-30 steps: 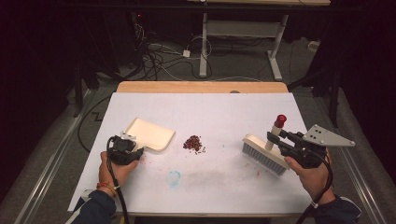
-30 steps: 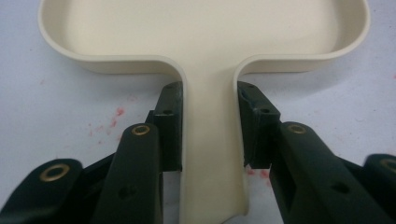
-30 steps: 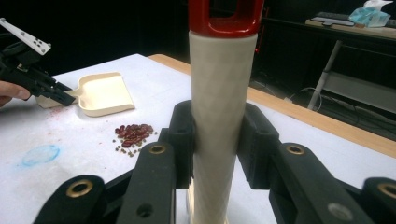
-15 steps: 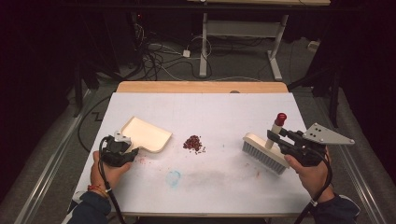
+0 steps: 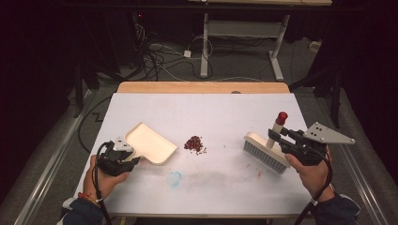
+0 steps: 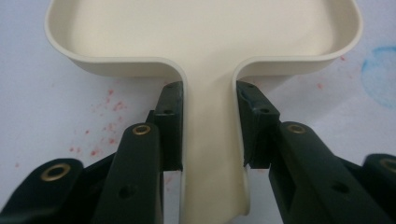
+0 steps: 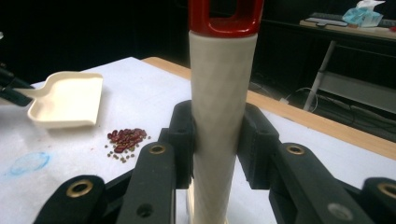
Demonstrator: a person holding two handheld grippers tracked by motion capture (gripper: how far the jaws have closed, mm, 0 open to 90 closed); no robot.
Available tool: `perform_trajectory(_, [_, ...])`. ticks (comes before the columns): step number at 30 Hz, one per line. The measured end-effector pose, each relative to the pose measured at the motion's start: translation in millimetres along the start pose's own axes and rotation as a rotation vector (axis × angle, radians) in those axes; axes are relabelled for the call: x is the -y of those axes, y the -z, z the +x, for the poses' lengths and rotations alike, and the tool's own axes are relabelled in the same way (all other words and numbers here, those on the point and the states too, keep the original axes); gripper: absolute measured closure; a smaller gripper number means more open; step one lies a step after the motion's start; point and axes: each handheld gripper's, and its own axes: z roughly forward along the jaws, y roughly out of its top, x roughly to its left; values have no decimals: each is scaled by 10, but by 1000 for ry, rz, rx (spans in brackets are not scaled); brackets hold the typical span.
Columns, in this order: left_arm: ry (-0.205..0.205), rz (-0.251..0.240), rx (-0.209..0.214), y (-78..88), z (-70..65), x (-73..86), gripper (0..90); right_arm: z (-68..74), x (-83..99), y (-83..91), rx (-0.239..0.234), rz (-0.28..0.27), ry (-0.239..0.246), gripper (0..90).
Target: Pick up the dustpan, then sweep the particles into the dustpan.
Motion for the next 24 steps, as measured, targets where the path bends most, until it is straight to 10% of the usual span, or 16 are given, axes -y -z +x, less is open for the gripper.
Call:
perform_trajectory(12, [-76,30,130,67,-213,59,643,55,-69,-255,-50,3,-14,698])
perform_trajectory(24, [-118,62,167,-38,-319,7,642,202,-204,-721,-77,-4,-2,698])
